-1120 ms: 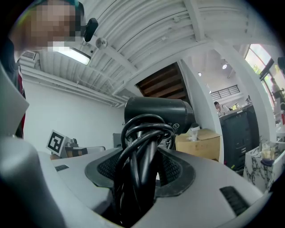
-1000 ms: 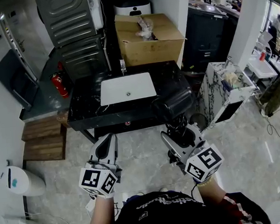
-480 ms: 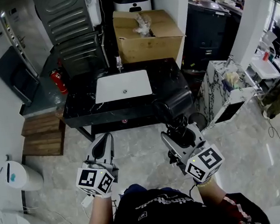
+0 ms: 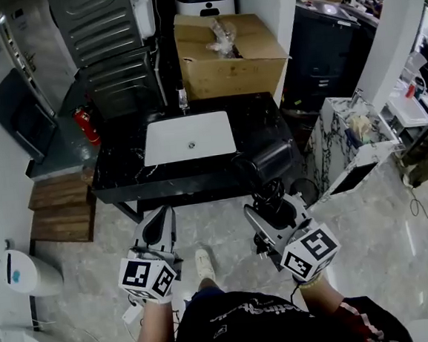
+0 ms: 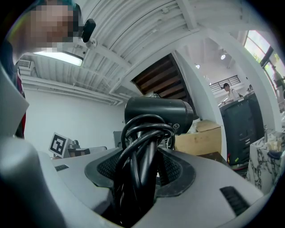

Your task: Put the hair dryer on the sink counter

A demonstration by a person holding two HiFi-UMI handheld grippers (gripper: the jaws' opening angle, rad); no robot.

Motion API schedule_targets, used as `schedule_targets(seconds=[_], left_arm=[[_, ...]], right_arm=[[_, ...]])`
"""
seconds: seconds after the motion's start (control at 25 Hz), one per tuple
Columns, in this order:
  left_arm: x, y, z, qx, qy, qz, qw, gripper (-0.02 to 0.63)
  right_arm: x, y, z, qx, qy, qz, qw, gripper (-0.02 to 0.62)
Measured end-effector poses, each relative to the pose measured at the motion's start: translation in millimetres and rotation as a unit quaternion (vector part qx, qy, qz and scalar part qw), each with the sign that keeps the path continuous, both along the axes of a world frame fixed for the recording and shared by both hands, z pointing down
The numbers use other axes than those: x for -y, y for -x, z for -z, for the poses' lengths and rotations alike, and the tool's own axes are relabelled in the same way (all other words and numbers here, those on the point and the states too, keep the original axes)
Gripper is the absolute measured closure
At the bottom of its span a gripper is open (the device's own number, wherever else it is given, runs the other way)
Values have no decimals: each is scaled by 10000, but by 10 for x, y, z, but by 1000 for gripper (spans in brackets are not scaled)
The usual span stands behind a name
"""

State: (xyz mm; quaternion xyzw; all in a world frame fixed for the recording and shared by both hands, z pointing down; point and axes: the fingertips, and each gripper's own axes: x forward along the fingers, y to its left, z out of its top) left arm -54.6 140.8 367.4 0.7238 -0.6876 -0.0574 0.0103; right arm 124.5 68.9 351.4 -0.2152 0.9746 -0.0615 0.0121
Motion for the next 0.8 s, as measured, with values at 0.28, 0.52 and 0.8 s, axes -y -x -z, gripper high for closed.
schedule_targets(seconds=[0.28, 0.52, 0.8], left_arm=[[757, 561, 9, -32, -123, -215, 9997, 592], [1389, 1229, 97, 103, -57, -424, 9990, 592], [1941, 2033, 91, 61, -8, -535, 9986, 591]], right_arm=[[673, 573, 67, -19, -118, -151, 9998, 350], [1298, 1242, 165, 36, -139, -342, 9993, 350], [1867, 2037, 131, -33, -67, -506, 9987, 350]])
